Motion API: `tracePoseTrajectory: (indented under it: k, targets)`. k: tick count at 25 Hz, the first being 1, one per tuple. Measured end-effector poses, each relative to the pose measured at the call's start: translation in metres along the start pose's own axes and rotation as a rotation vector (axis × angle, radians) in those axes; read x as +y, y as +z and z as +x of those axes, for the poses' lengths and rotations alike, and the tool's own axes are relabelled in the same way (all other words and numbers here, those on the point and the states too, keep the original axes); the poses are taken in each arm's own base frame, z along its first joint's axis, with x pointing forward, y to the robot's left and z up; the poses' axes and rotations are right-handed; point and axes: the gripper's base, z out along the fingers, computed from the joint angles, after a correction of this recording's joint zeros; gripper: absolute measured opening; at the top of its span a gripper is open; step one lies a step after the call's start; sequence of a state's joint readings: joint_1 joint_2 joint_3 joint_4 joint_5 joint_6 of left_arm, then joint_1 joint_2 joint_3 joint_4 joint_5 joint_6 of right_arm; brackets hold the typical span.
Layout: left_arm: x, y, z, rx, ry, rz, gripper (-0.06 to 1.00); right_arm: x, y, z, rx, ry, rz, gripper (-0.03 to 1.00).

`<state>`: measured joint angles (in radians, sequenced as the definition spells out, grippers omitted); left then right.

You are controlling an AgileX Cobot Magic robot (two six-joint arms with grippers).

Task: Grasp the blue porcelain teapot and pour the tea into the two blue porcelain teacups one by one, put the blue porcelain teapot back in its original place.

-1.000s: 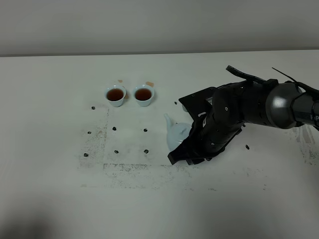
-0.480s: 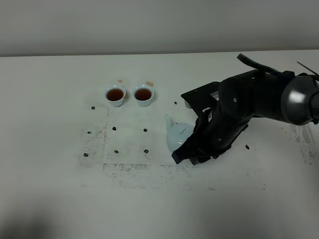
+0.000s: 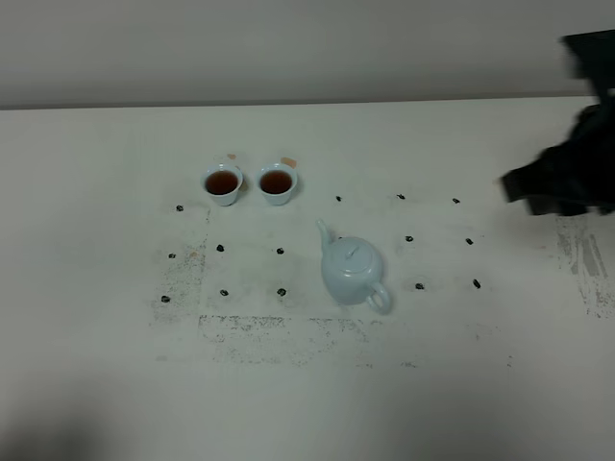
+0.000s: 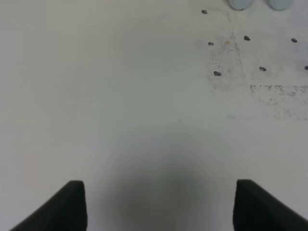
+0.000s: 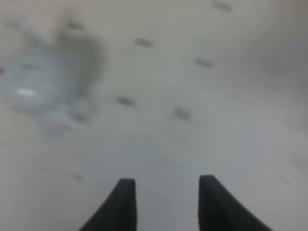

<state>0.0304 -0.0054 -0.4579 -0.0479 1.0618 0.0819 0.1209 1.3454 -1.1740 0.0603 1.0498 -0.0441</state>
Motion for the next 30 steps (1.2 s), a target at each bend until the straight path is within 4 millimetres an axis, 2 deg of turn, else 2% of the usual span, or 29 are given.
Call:
tracePoseTrajectory:
  k: [3,6,8,15,19,25,30]
  targets:
    - [0.000,0.000,0.000,0.000,0.000,0.000,0.61,-0.034,-0.039,0.038,0.005,0.127,0.128,0.30]
    - [0.000,0.000,0.000,0.000,0.000,0.000,0.61,-0.047,-0.066,0.086,-0.031,0.222,0.207,0.30]
    - [0.000,0.000,0.000,0.000,0.000,0.000,0.61,-0.040,-0.078,0.115,-0.085,0.232,0.209,0.30]
    - [0.000,0.000,0.000,0.000,0.000,0.000,0.61,-0.002,-0.078,0.188,-0.265,0.129,0.072,0.30]
    - [0.000,0.000,0.000,0.000,0.000,0.000,0.61,0.006,-0.078,0.214,-0.348,0.090,0.088,0.30]
    - [0.000,0.000,0.000,0.000,0.000,0.000,0.61,0.018,-0.078,0.235,-0.455,0.006,0.048,0.30]
    - [0.000,0.000,0.000,0.000,0.000,0.000,0.61,0.019,-0.072,0.254,-0.501,-0.068,0.054,0.30]
